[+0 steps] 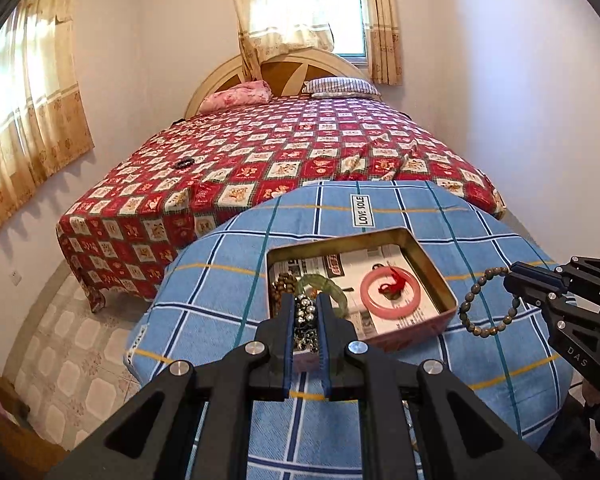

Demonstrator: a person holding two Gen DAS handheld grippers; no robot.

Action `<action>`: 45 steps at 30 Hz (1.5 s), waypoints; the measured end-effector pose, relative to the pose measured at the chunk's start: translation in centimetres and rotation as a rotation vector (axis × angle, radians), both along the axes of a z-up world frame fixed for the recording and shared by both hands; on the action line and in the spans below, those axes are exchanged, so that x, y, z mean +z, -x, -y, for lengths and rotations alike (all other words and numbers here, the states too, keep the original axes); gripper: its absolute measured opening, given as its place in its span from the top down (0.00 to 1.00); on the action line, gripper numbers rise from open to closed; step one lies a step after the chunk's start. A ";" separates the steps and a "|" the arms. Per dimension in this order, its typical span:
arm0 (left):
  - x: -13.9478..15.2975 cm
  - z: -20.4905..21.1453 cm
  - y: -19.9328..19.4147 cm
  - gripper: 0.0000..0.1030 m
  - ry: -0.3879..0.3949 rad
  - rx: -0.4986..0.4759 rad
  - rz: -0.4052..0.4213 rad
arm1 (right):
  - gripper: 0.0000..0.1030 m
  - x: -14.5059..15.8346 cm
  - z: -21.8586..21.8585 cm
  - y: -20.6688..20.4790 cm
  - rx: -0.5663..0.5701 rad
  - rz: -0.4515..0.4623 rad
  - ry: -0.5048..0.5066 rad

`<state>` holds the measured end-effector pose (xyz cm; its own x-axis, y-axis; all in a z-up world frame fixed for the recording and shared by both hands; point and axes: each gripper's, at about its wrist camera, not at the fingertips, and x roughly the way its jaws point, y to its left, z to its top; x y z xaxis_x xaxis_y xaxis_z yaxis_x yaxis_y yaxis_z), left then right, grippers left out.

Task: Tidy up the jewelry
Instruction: 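Lift and carry the chain and bead bracelet over the pink tin with both tools, then open both tools to drop the chain and bead bracelet into the tin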

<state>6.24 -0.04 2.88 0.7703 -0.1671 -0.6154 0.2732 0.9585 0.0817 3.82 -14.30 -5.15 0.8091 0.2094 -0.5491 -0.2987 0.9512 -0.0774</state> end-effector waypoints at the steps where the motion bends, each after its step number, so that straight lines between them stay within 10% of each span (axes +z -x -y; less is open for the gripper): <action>1: 0.1 0.0 -0.2 0.91 -0.003 0.002 0.003 | 0.90 0.2 -0.1 -0.2 0.000 0.004 0.000; 45: -2.0 1.3 -8.1 0.91 -0.080 -0.001 -0.040 | 0.90 -0.3 -1.2 -7.4 0.005 -0.041 0.006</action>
<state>14.34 -1.38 0.89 0.7448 -0.1168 -0.6570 0.2789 0.9489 0.1475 11.22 -13.05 -5.47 0.7850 0.2101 -0.5827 -0.3065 0.9492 -0.0706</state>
